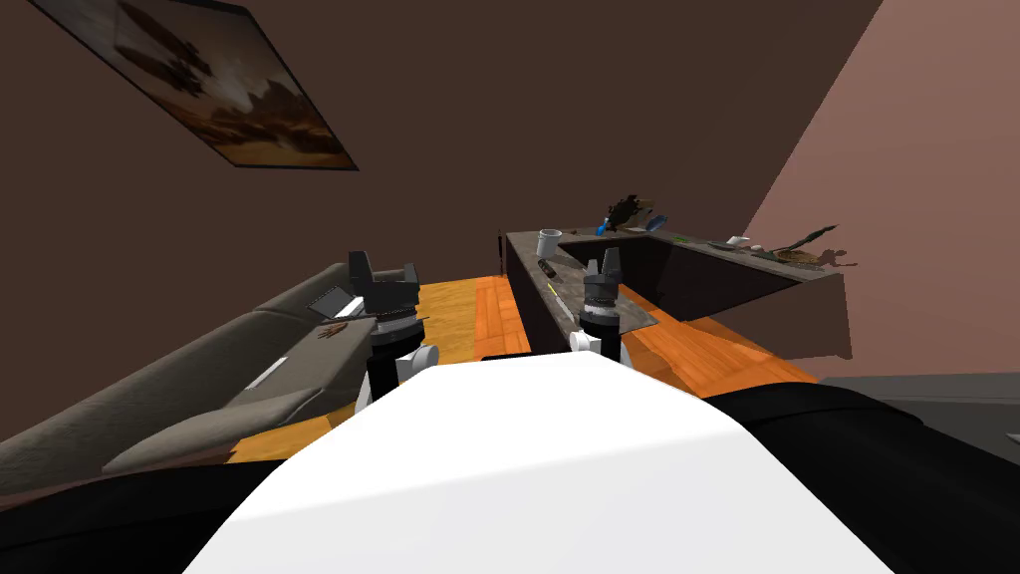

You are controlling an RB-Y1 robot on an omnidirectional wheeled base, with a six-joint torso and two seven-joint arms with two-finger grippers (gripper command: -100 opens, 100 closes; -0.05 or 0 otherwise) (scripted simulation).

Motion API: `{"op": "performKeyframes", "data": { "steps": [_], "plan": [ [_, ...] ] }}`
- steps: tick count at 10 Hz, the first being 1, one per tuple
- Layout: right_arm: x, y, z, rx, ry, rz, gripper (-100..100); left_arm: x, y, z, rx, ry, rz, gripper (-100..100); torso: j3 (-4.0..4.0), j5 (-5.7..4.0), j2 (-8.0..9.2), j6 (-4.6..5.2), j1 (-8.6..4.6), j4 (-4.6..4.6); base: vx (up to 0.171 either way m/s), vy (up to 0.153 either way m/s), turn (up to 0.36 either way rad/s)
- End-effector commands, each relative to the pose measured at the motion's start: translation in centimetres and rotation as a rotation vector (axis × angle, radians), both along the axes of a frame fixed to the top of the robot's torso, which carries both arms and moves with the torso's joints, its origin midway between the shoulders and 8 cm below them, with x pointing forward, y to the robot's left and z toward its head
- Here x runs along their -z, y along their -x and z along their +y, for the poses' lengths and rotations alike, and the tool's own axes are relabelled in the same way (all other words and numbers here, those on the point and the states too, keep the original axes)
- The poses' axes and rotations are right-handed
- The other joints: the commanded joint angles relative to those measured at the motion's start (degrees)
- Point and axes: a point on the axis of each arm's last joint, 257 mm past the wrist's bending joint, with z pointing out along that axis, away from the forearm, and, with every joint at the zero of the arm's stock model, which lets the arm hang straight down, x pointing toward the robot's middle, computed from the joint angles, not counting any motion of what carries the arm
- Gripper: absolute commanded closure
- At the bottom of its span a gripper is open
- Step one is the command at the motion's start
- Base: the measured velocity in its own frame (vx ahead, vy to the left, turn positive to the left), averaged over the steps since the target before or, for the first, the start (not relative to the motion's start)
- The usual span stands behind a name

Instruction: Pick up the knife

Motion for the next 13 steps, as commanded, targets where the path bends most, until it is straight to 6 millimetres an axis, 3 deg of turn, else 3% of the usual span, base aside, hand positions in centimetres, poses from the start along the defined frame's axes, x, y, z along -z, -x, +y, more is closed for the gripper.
{"op": "performKeyframes", "data": {
  "steps": [1,5,8,9,11,12,13],
  "plan": [
    [0.6,-0.4,-0.1,-0.007,0.027,0.028,-100,0.0,0.0,0.0,0.000,0.000,0.000,0,0.00,0.00,0.00,0.00,0.00,0.00,0.002,0.000,0.084],
    [3.9,-2.1,-2.3,0.014,0.083,0.169,-100,0.0,0.0,0.0,0.000,0.000,0.000,0,-0.01,-0.02,-0.02,-0.02,-0.08,-0.01,0.006,-0.011,0.152],
    [7.3,-3.2,-5.9,0.067,0.111,0.309,-100,0.0,0.0,0.0,0.000,0.000,0.000,0,-0.03,-0.02,-0.04,-0.04,-0.10,-0.01,0.009,-0.018,0.273],
    [7.6,-3.3,-6.0,0.068,0.106,0.322,-100,0.0,0.0,0.0,0.000,0.000,0.000,0,-0.04,-0.03,-0.06,-0.02,-0.12,-0.01,0.007,-0.022,0.029],
    [10.2,-3.8,-9.1,0.117,0.124,0.433,-100,0.0,0.0,0.0,0.000,0.000,0.000,0,-0.02,-0.02,-0.04,0.00,-0.09,-0.01,0.009,-0.018,0.237],
    [10.4,-3.8,-9.2,0.116,0.118,0.440,-100,0.0,0.0,0.0,0.000,0.000,0.000,0,-0.03,-0.03,-0.06,-0.03,-0.13,-0.01,0.005,-0.026,0.125],
    [11.7,-3.9,-10.9,0.141,0.123,0.500,-100,0.0,0.0,0.0,0.000,0.000,0.000,0,-0.03,-0.03,-0.05,0.02,-0.12,-0.01,0.001,-0.020,0.195]
  ]
}}
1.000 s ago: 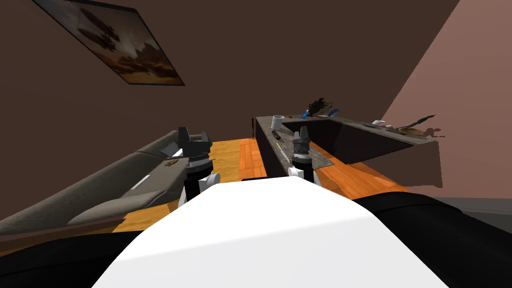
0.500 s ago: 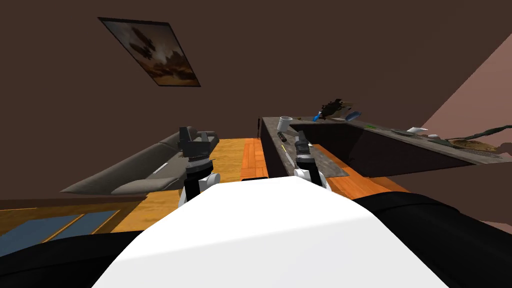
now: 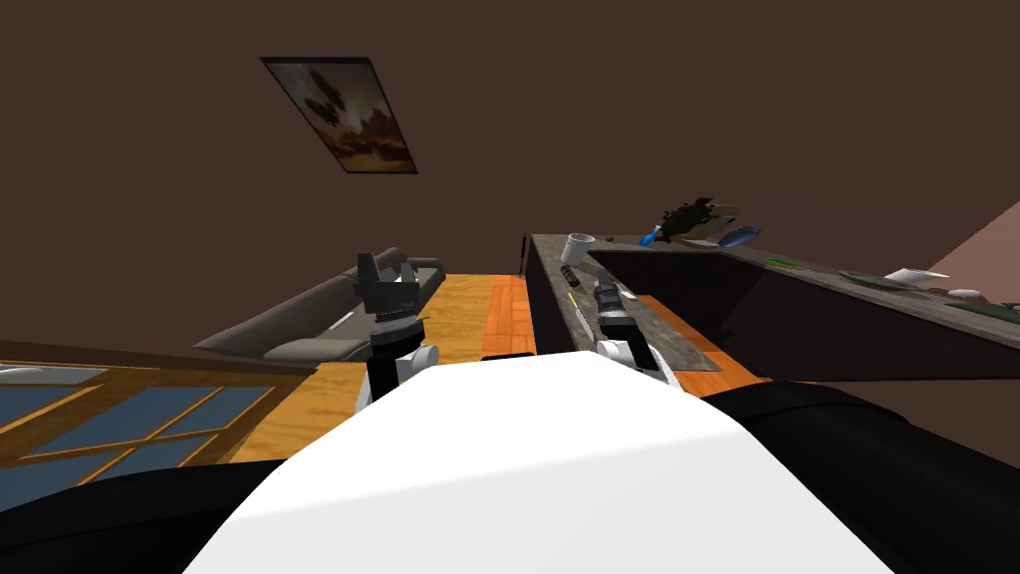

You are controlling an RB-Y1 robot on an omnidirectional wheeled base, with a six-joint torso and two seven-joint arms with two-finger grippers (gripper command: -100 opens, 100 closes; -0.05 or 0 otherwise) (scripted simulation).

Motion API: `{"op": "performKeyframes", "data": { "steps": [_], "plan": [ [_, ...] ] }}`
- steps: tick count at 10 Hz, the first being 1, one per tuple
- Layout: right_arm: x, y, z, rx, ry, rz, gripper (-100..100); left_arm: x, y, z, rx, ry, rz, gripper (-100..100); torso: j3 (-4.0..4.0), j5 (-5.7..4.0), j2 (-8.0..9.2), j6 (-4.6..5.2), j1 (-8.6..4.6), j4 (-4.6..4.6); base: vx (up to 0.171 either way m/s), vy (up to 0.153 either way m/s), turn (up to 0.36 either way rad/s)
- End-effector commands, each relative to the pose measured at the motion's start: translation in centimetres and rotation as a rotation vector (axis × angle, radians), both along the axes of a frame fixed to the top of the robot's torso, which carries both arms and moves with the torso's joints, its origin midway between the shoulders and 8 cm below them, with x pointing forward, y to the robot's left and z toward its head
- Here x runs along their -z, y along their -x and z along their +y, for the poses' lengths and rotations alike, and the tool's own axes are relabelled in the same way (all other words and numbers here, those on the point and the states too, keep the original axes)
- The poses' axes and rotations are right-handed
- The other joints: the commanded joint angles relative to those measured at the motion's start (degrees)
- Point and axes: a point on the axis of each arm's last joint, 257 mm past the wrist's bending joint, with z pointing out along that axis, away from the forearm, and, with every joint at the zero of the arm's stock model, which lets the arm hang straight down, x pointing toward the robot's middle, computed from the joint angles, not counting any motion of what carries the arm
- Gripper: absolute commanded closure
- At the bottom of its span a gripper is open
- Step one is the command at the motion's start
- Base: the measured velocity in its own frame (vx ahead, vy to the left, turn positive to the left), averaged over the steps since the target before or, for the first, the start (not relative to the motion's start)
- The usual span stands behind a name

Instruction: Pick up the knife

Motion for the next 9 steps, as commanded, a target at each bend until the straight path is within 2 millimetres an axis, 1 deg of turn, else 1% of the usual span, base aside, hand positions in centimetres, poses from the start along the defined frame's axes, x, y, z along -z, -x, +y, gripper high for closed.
{"op": "performKeyframes", "data": {
  "steps": [1,2,3,4,5,6,7,8,9],
  "plan": [
    [0.7,-0.2,-0.9,0.015,0.004,0.034,-100,0.0,0.0,0.0,0.000,0.000,0.000,0,0.00,0.00,0.00,0.00,0.00,0.00,0.001,-0.018,0.127],
    [1.9,-0.1,-2.6,0.041,0.013,0.089,-100,0.0,0.0,0.0,0.000,0.000,0.000,0,0.00,0.01,0.00,0.02,0.03,0.00,0.004,-0.015,0.233],
    [2.1,-0.1,-2.7,0.043,0.011,0.097,-100,0.0,0.0,0.0,0.000,0.000,0.000,0,-0.01,0.01,-0.02,-0.01,0.03,0.00,0.004,-0.020,0.110],
    [3.3,0.1,-4.5,0.070,0.020,0.153,-100,0.0,0.0,0.0,0.000,0.000,0.000,0,-0.01,0.00,-0.01,0.03,0.02,0.00,0.000,-0.021,0.234],
    [3.5,0.0,-4.5,0.072,0.018,0.162,-100,0.0,0.0,0.0,0.000,0.000,0.000,0,0.00,0.00,0.00,-0.01,0.00,0.00,0.000,-0.025,0.122],
    [4.5,0.3,-6.3,0.095,0.028,0.210,-100,0.0,0.0,0.0,0.000,0.000,0.000,0,0.00,0.00,-0.01,0.03,0.00,0.00,-0.003,-0.024,0.198],
    [4.9,0.3,-6.4,0.099,0.024,0.228,-100,0.0,0.0,0.0,0.000,0.000,0.000,0,0.00,0.00,0.00,0.00,0.01,0.00,-0.003,-0.023,0.134],
    [5.9,0.6,-8.1,0.123,0.035,0.280,-100,0.0,0.0,0.0,0.000,0.000,0.000,0,0.00,0.00,0.00,0.03,0.01,0.00,-0.007,-0.021,0.231],
    [6.3,0.6,-8.2,0.125,0.029,0.295,-100,0.0,0.0,0.0,0.000,0.000,0.000,0,0.00,0.00,0.01,0.00,0.00,0.00,-0.005,-0.023,0.144]
  ]
}}
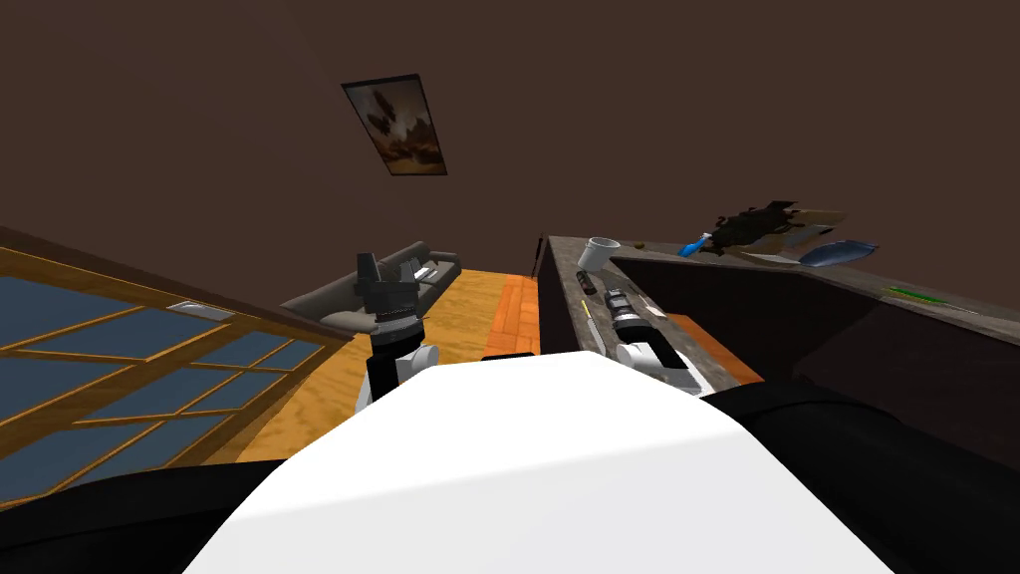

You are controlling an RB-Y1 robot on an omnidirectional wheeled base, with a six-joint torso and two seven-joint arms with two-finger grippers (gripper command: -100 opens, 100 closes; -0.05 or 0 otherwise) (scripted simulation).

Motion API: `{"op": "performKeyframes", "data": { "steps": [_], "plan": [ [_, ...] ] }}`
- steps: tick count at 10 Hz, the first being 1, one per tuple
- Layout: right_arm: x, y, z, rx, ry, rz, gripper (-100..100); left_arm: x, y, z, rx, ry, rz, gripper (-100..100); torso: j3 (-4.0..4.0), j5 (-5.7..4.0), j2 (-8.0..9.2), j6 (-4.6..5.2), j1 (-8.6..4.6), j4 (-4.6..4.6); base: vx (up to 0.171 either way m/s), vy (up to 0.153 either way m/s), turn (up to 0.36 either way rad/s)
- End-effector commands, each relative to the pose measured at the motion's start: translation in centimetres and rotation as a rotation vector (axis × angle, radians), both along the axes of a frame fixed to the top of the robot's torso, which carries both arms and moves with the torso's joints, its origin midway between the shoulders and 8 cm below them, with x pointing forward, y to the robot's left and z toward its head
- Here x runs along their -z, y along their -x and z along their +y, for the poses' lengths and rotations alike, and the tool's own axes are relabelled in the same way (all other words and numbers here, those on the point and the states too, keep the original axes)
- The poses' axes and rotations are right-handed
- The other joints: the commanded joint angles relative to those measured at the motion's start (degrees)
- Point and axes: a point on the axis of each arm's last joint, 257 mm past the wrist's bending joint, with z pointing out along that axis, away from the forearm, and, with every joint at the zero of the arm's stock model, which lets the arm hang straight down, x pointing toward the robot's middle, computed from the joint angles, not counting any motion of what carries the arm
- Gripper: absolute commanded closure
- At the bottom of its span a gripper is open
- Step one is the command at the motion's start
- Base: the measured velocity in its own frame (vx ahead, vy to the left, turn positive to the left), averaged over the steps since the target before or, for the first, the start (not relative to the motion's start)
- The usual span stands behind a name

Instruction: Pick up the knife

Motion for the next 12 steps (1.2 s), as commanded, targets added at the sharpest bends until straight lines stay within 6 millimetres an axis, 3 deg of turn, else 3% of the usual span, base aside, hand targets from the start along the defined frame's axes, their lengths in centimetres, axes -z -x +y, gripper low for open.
{"op": "performKeyframes", "data": {
  "steps": [1,2,3,4,7,9,12],
  "plan": [
    [0.9,0.4,-2.0,0.025,0.012,0.062,-100,0.0,0.0,0.0,0.000,0.000,0.000,0,0.00,0.00,0.00,0.00,0.00,0.00,-0.003,-0.025,0.291],
    [1.6,0.4,-2.2,0.031,0.001,0.085,-100,0.0,0.0,0.0,0.000,0.000,0.000,0,0.00,0.00,-0.01,-0.05,-0.02,0.00,-0.004,-0.029,0.131],
    [2.2,0.9,-3.7,0.049,0.017,0.129,-100,0.0,0.0,0.0,0.000,0.000,0.000,0,-0.01,-0.01,-0.01,0.01,-0.02,0.00,-0.016,-0.032,0.265],
    [2.9,1.0,-3.9,0.054,0.002,0.156,-100,0.0,0.0,0.0,0.000,0.000,0.000,0,0.01,0.00,0.01,-0.05,-0.05,0.00,-0.014,-0.031,0.122],
    [4.9,2.2,-6.8,0.088,0.013,0.269,-100,0.0,0.0,0.0,0.000,0.000,0.000,0,0.01,-0.01,0.01,0.02,-0.03,0.00,-0.016,-0.027,0.203],
    [5.8,2.5,-6.9,0.093,-0.004,0.302,-100,0.0,0.0,0.0,0.000,0.000,0.000,0,0.01,-0.01,0.01,0.01,-0.01,0.00,-0.010,-0.019,0.062],
    [7.9,4.0,-9.4,0.119,-0.005,0.427,-100,0.0,0.0,0.0,0.000,0.000,0.000,0,0.01,0.00,0.01,0.02,-0.01,0.00,-0.022,-0.023,0.211]
  ]
}}
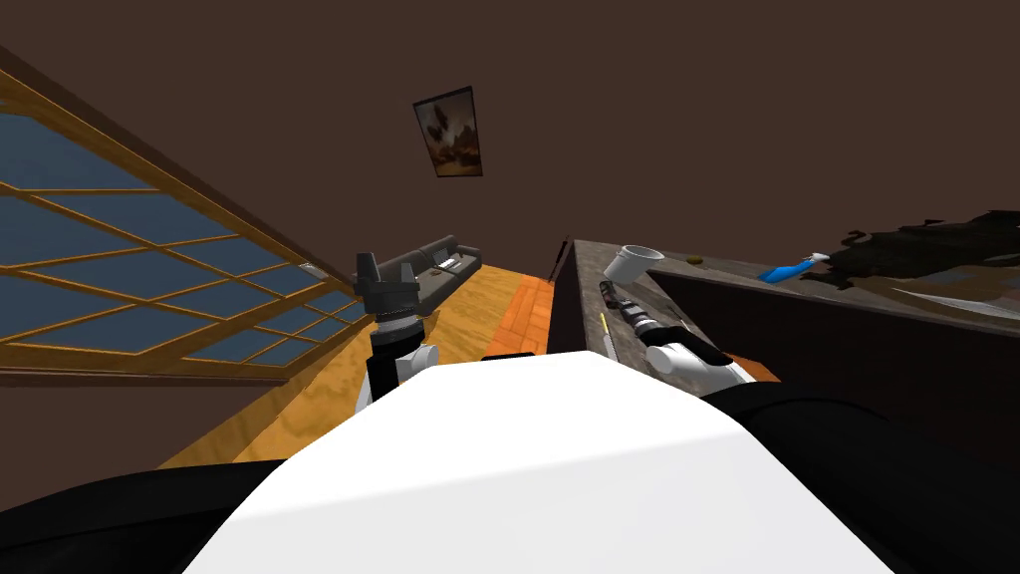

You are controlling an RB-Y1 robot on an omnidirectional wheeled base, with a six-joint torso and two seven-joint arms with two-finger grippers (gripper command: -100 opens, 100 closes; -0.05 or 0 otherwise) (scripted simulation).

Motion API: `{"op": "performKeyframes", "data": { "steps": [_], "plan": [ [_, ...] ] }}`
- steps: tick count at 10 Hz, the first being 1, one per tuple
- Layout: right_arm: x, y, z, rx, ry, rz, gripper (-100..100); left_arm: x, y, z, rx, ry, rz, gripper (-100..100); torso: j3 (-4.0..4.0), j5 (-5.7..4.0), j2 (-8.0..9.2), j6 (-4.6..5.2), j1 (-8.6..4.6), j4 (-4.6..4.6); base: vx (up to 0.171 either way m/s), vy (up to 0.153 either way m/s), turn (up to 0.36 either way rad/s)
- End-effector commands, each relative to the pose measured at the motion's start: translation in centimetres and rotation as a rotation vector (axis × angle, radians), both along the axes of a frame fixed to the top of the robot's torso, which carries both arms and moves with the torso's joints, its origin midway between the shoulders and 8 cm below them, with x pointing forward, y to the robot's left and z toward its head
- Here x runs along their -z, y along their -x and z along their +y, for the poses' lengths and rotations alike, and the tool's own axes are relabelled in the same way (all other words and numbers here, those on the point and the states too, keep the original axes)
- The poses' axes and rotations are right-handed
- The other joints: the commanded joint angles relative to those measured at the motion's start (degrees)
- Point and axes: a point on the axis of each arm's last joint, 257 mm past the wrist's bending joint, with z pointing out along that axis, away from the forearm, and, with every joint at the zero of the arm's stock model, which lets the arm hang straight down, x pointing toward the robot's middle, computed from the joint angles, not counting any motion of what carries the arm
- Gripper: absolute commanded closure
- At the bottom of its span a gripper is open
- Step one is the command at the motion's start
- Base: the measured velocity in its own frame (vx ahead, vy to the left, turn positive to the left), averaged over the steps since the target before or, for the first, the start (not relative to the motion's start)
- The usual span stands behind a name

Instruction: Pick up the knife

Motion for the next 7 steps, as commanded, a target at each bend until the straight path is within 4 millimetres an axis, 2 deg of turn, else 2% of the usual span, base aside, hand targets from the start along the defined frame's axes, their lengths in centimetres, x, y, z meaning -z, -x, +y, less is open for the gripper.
{"op": "performKeyframes", "data": {
  "steps": [1,2,4,5,7],
  "plan": [
    [1.4,0.5,-0.5,0.011,-0.015,0.054,-100,0.0,0.0,0.0,0.000,0.000,0.000,0,0.00,0.00,0.00,0.00,0.00,0.00,-0.029,-0.027,0.146],
    [2.0,1.2,-1.4,0.017,-0.019,0.099,-100,0.0,0.0,0.0,0.000,0.000,0.000,0,0.00,-0.02,-0.01,0.03,0.01,0.00,-0.033,-0.029,0.287],
    [2.9,1.6,-1.5,0.023,-0.030,0.132,-100,0.0,0.0,0.0,0.000,0.000,0.000,0,0.00,-0.02,0.00,0.06,-0.02,0.00,-0.020,-0.022,0.034],
    [3.6,2.3,-2.3,0.027,-0.038,0.179,-100,0.0,0.0,0.0,0.000,0.000,0.000,0,-0.02,-0.01,-0.05,0.07,0.05,0.00,-0.024,-0.006,0.230],
    [4.3,2.7,-2.3,0.032,-0.047,0.209,-100,0.0,0.0,0.0,0.000,0.000,0.000,0,-0.01,0.00,-0.02,0.05,0.05,0.00,-0.023,-0.014,0.074]
  ]
}}
